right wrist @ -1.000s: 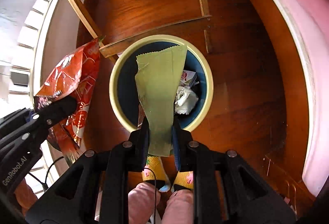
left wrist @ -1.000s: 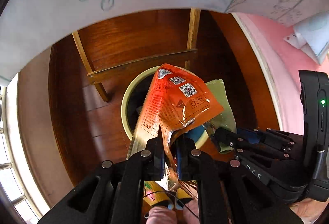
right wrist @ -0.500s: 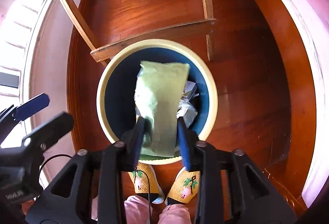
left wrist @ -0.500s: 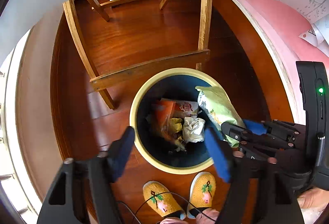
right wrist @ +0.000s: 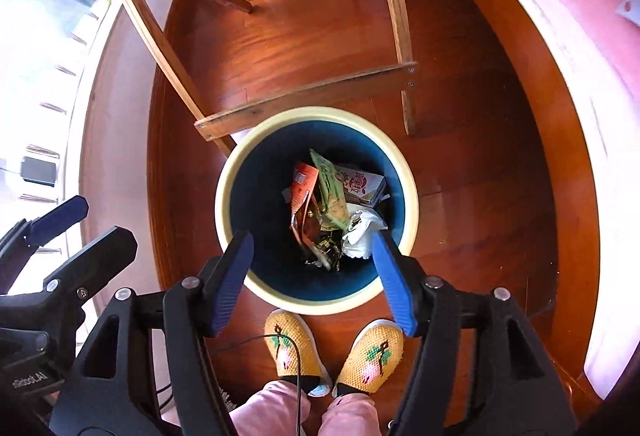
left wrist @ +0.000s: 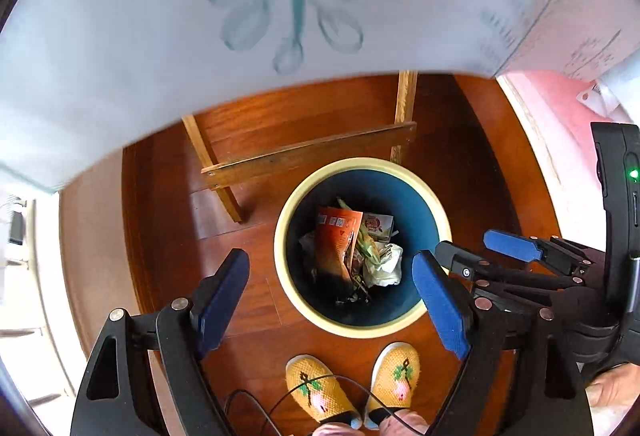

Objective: Collect trash
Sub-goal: 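Raise both empty tools from the bin back over the table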

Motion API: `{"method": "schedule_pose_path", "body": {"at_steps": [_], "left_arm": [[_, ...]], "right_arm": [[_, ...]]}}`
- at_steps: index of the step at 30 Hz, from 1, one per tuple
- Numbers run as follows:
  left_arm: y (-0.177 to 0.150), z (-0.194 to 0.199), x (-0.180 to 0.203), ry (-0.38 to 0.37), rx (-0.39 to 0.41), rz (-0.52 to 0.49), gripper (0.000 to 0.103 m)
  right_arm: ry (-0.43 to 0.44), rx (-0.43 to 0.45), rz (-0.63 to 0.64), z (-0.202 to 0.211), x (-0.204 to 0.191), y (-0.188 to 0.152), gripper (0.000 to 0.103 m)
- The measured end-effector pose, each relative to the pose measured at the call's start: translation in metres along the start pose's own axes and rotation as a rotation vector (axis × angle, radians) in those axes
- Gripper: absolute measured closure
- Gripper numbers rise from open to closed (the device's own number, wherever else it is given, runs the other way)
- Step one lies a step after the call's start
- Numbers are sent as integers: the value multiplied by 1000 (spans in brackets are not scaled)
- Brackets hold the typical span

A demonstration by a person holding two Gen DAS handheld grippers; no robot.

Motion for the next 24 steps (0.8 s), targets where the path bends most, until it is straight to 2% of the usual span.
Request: {"method": "schedule_pose_path", "body": {"at_steps": [10,24], "left_arm": [[13,91,-1,38,13,63,18],[42,270,-2,31,154,176,18]], "right_arm": [[22,22,24,97,-24,1,40],[46,140,155,274,-82,22,35]]}}
Point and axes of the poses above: each gripper's, at about its wrist camera, not at the fingertips, and z roughly against the way its jaws point, x to its right, y to its top, the point moved 4 cm from there along -z, roughly the way its jaws point, and after that the axes turned 1 degree about y, right-handed, at the moved point
